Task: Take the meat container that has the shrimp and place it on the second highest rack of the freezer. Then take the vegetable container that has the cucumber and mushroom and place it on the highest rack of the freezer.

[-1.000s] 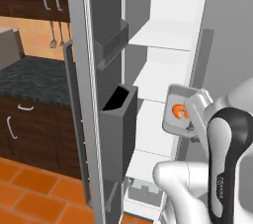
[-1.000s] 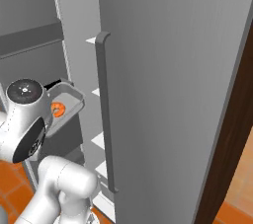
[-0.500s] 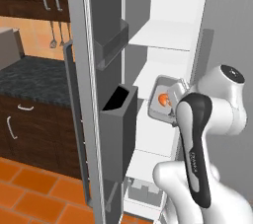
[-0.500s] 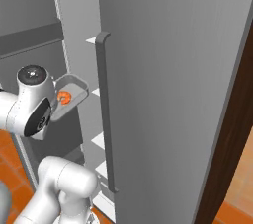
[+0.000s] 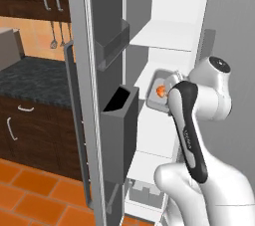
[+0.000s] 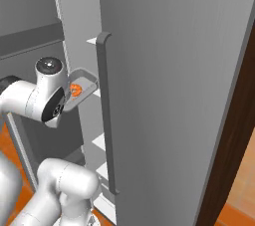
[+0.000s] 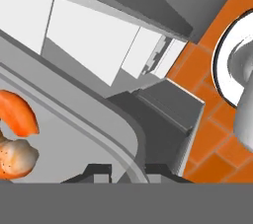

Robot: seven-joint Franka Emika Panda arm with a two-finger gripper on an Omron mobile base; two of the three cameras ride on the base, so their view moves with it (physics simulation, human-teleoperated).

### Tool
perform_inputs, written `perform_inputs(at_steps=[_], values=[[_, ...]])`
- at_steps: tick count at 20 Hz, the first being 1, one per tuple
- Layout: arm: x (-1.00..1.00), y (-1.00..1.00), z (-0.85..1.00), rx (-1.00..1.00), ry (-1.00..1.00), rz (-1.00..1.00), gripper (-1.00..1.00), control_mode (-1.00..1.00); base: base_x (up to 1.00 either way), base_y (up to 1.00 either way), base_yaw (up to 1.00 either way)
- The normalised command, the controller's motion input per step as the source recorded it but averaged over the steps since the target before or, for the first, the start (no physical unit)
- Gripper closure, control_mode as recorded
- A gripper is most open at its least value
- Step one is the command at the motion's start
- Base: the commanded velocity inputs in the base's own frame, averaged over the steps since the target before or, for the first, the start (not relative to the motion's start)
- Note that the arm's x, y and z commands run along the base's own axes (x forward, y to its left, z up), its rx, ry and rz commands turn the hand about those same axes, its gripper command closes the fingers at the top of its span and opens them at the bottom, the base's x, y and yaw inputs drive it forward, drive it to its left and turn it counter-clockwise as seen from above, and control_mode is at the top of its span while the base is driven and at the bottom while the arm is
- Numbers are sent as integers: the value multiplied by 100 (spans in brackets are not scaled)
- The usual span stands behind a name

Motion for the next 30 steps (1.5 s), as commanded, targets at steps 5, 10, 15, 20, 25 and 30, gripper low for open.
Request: perform_inputs(at_steps=[5, 10, 15, 20, 25, 30], values=[[49, 1, -17, -7, 0, -7, 100, -100, 0, 0, 0], [35, -14, -13, -3, 0, -4, 100, -100, 0, 0, 0], [53, -6, -18, -5, 0, -1, 100, -100, 0, 0, 0], [42, -22, -14, -2, 1, 0, 100, -100, 0, 0, 0], [57, -5, -12, -3, 0, -1, 100, -100, 0, 0, 0], [49, -6, -16, -1, 0, 0, 100, -100, 0, 0, 0]])
